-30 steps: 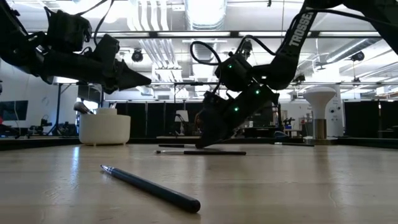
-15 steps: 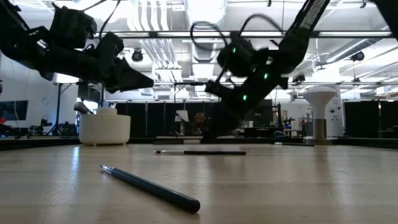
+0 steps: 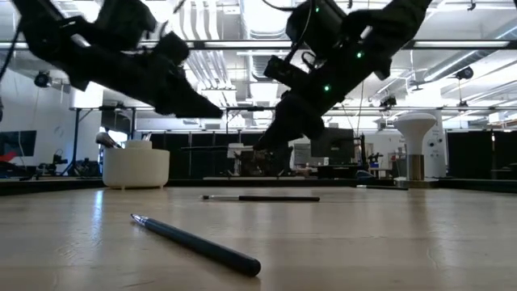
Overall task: Put items in baskets/containers
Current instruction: Put the eyeshadow brush into the organizer
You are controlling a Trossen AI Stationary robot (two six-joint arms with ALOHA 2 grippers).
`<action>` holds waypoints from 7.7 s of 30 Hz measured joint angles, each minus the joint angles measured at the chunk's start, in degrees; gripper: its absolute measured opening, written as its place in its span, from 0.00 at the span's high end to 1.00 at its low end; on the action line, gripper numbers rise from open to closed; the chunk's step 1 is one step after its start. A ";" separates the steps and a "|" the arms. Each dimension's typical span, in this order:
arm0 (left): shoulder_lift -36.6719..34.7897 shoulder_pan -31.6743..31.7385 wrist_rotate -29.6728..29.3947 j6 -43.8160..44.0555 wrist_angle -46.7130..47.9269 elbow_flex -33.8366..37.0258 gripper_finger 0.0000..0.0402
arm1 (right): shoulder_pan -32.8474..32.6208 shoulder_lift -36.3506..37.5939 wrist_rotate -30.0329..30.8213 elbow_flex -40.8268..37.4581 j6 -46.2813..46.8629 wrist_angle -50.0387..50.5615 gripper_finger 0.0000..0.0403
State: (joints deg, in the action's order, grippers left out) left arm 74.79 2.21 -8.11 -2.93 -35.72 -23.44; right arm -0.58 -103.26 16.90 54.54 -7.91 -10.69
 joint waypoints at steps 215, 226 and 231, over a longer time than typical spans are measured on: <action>15.36 -1.22 14.74 -1.91 -30.97 -9.57 0.92 | -3.65 12.44 -13.72 -18.53 4.13 -51.74 0.98; 15.17 -1.17 11.65 0.56 -17.86 -12.92 0.72 | -3.36 16.07 -10.77 -17.78 4.71 -38.35 0.98; 15.16 -1.17 11.79 0.17 -13.03 -14.65 0.72 | -3.50 17.59 -9.52 -14.64 4.95 -27.14 0.98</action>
State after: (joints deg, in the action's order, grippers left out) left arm 89.95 1.04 3.68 -2.76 -48.76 -38.09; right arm -4.08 -85.67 7.38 39.90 -2.96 -37.83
